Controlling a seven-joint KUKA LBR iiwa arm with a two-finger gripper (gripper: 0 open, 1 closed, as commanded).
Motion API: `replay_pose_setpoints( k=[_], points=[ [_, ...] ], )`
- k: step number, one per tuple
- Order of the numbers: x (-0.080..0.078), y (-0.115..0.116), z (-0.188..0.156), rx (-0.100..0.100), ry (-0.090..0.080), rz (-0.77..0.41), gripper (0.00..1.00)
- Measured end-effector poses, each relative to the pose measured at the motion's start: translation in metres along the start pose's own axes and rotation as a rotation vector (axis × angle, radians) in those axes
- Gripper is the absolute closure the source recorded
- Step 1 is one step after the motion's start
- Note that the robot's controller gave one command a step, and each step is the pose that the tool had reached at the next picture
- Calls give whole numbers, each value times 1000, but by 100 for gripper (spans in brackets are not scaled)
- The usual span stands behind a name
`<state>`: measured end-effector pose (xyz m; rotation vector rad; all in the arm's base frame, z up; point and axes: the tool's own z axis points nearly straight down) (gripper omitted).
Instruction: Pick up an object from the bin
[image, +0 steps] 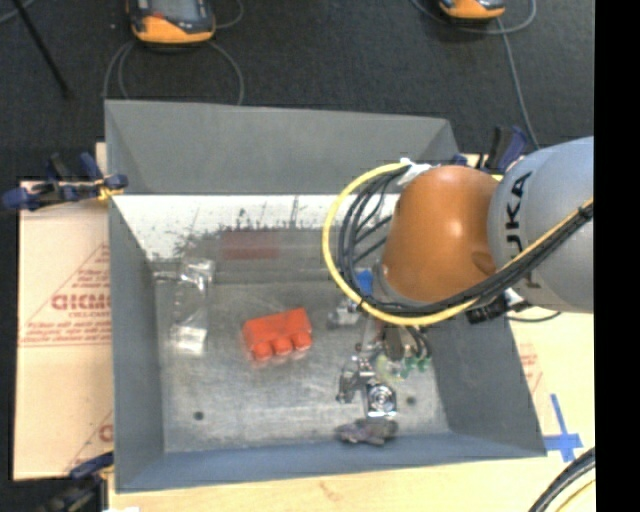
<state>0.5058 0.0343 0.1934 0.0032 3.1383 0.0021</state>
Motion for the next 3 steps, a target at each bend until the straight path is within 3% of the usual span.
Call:
replay_pose_setpoints(
  k=[1, 2, 3],
  points=[
    [-61, 56, 37, -2, -2, 84, 0],
    [-71, 57, 118, 1, -5, -45, 0],
    [-63, 39, 82, 2, -5, -226, 0]
  ],
)
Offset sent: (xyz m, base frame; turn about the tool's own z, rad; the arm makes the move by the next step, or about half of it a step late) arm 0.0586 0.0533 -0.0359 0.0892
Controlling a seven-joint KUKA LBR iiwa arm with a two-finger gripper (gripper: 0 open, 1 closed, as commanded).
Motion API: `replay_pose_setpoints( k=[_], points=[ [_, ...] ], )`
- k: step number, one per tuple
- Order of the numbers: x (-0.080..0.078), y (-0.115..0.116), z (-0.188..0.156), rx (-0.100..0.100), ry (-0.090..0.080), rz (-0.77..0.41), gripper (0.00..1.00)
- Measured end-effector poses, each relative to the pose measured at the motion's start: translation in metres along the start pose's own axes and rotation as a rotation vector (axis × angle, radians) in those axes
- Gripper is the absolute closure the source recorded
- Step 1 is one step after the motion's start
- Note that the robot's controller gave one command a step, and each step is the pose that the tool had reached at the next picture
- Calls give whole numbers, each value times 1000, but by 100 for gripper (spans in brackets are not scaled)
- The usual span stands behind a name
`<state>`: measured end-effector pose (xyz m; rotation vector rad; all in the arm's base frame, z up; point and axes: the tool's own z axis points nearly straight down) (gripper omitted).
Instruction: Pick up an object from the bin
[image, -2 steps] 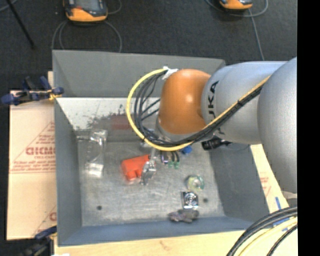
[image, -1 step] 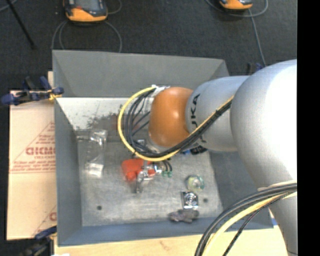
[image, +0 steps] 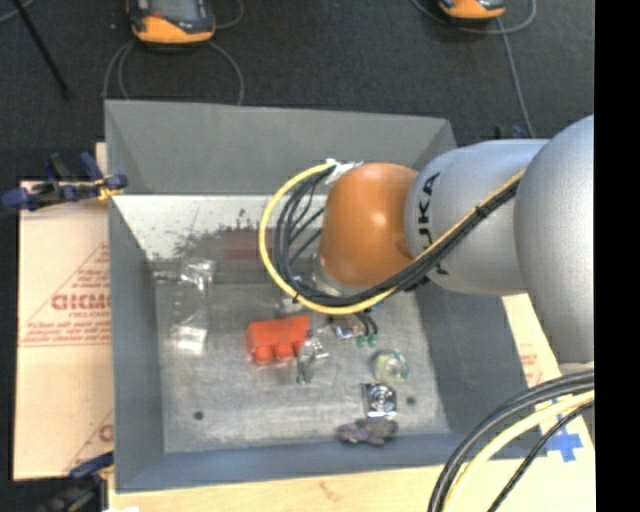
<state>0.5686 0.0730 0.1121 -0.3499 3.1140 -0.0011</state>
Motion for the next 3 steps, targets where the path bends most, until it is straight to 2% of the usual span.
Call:
replay_pose_setpoints(
  k=[1, 2, 3],
  points=[
    [0, 1, 0, -1, 0, 1, 100],
    [0, 1, 1, -2, 1, 2, 0],
    [24, 7, 36, -3, -2, 36, 0]
  ],
)
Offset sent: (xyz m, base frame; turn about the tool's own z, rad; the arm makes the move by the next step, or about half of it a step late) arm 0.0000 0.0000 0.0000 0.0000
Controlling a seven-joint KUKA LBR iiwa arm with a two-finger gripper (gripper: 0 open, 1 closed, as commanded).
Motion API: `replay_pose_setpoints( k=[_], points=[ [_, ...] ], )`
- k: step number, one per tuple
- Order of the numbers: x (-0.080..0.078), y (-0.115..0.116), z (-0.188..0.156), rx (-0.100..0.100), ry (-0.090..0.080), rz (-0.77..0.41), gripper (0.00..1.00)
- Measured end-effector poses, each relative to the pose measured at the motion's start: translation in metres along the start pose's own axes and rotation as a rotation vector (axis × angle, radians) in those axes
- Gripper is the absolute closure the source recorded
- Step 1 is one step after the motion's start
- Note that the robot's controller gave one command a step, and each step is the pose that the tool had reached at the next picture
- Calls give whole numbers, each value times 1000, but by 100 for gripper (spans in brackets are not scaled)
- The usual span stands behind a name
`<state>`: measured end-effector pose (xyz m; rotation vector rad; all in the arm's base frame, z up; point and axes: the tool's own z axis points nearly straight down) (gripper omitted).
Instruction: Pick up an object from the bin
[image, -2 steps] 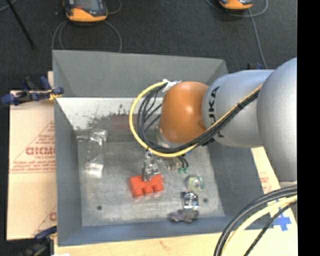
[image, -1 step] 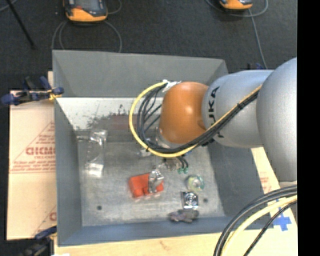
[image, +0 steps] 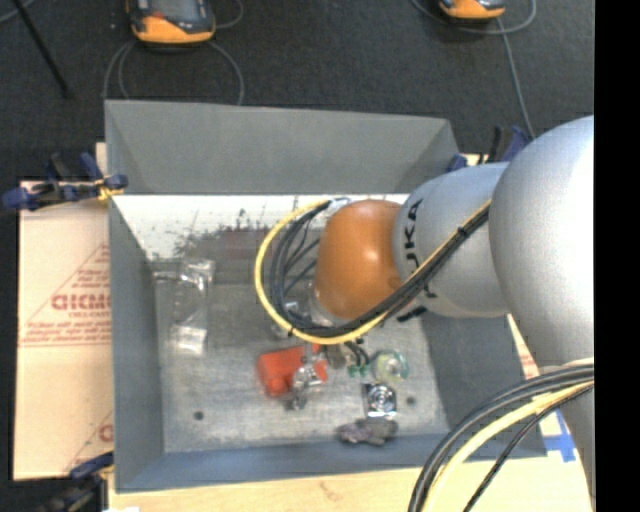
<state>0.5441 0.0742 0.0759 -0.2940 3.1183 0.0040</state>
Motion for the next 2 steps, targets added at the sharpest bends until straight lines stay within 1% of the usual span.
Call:
replay_pose_setpoints(
  k=[1, 2],
  points=[
    [-3, 0, -3, 1, -5, 1, 100],
    [-12, -7, -149, 4, -3, -12, 100]
  ],
)
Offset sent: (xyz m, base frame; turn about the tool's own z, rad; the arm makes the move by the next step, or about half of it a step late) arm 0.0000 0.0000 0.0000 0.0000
